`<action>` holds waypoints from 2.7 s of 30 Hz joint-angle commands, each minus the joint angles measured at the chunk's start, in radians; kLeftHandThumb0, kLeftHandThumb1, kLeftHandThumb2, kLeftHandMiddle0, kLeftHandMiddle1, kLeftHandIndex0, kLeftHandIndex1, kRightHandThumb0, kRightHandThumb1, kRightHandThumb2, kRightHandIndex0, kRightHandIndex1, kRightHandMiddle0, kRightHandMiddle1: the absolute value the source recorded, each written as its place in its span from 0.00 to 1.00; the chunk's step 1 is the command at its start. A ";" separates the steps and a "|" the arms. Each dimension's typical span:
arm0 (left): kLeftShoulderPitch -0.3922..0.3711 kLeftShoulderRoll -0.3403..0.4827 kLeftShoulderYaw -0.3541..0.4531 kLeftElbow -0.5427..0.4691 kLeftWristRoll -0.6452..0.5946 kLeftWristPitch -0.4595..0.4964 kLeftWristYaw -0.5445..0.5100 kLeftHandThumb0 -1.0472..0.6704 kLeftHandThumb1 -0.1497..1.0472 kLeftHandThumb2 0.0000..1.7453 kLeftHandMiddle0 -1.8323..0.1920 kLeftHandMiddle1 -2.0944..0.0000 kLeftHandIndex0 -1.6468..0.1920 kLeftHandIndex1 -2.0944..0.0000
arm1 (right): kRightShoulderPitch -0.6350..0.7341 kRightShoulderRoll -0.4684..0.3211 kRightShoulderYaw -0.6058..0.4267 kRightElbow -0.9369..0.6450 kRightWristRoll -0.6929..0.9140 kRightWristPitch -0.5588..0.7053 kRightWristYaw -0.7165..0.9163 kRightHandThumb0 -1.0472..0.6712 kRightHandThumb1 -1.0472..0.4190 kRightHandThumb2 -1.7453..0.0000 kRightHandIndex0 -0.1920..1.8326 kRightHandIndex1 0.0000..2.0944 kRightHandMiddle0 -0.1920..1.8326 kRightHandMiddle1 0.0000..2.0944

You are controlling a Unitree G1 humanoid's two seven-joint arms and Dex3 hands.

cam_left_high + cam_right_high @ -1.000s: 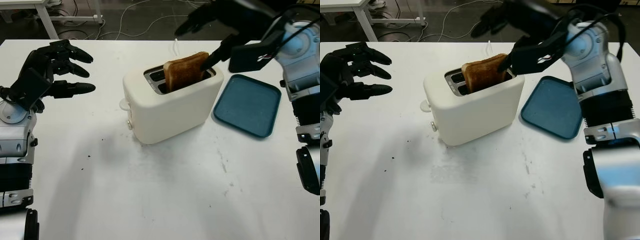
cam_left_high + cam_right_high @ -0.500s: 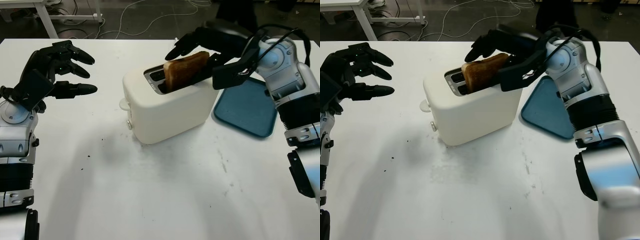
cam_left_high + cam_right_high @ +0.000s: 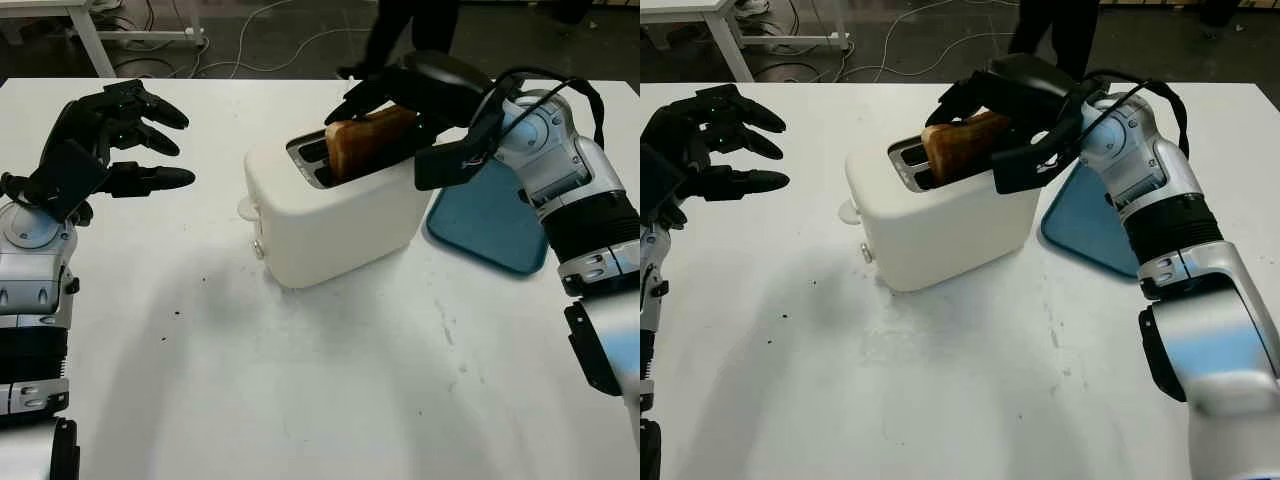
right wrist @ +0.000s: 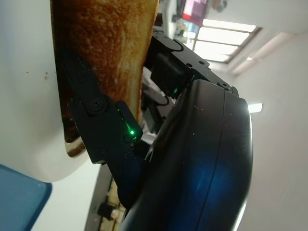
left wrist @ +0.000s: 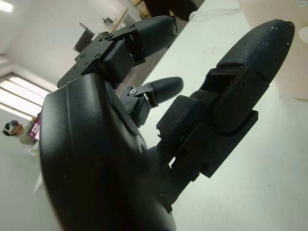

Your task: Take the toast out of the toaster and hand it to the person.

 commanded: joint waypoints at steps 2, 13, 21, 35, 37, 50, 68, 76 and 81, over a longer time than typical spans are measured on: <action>0.000 0.000 -0.002 0.008 0.005 -0.017 0.000 0.00 0.59 0.00 0.60 0.45 0.57 0.49 | 0.010 -0.008 0.024 -0.018 -0.064 -0.015 -0.044 0.28 0.17 0.99 0.71 0.52 0.78 0.12; -0.003 -0.002 -0.005 0.017 0.009 -0.030 0.003 0.00 0.59 0.00 0.61 0.44 0.57 0.49 | 0.002 -0.018 0.021 -0.020 -0.114 -0.035 -0.118 0.24 0.09 0.90 0.65 0.83 0.56 0.83; -0.001 0.000 -0.005 0.009 0.008 -0.013 0.005 0.00 0.59 0.00 0.61 0.45 0.57 0.49 | -0.065 -0.014 -0.005 0.069 -0.082 -0.025 -0.115 0.31 0.09 0.95 0.64 0.83 0.54 0.83; 0.004 0.000 -0.002 0.009 0.008 -0.023 0.007 0.00 0.59 0.00 0.61 0.44 0.58 0.49 | -0.247 0.027 -0.253 0.375 0.297 0.014 0.103 0.36 0.09 0.86 0.65 0.83 0.57 0.83; 0.003 0.002 -0.002 0.014 0.009 -0.028 0.005 0.00 0.59 0.00 0.61 0.44 0.58 0.49 | -0.261 0.026 -0.282 0.400 0.332 0.022 0.126 0.36 0.09 0.86 0.65 0.83 0.57 0.83; 0.003 0.002 -0.003 0.007 0.005 -0.015 0.002 0.00 0.59 0.00 0.61 0.45 0.57 0.49 | -0.255 0.029 -0.384 0.531 0.343 0.196 -0.179 0.33 0.09 0.86 0.63 0.83 0.53 0.83; 0.006 -0.001 -0.006 0.005 0.007 -0.010 0.002 0.00 0.59 0.00 0.61 0.45 0.58 0.49 | -0.162 0.102 -0.393 0.604 0.291 0.267 -0.702 0.44 0.09 0.88 0.58 0.83 0.49 0.80; 0.016 -0.001 -0.002 -0.012 0.007 0.007 0.008 0.00 0.58 0.00 0.62 0.45 0.58 0.49 | -0.127 0.135 -0.328 0.618 0.212 0.295 -0.800 0.43 0.09 0.91 0.54 0.83 0.47 0.75; 0.018 -0.005 0.005 -0.011 -0.008 0.014 0.005 0.00 0.57 0.00 0.62 0.45 0.59 0.49 | -0.104 0.159 -0.333 0.624 0.216 0.315 -0.807 0.44 0.09 0.92 0.51 0.83 0.45 0.78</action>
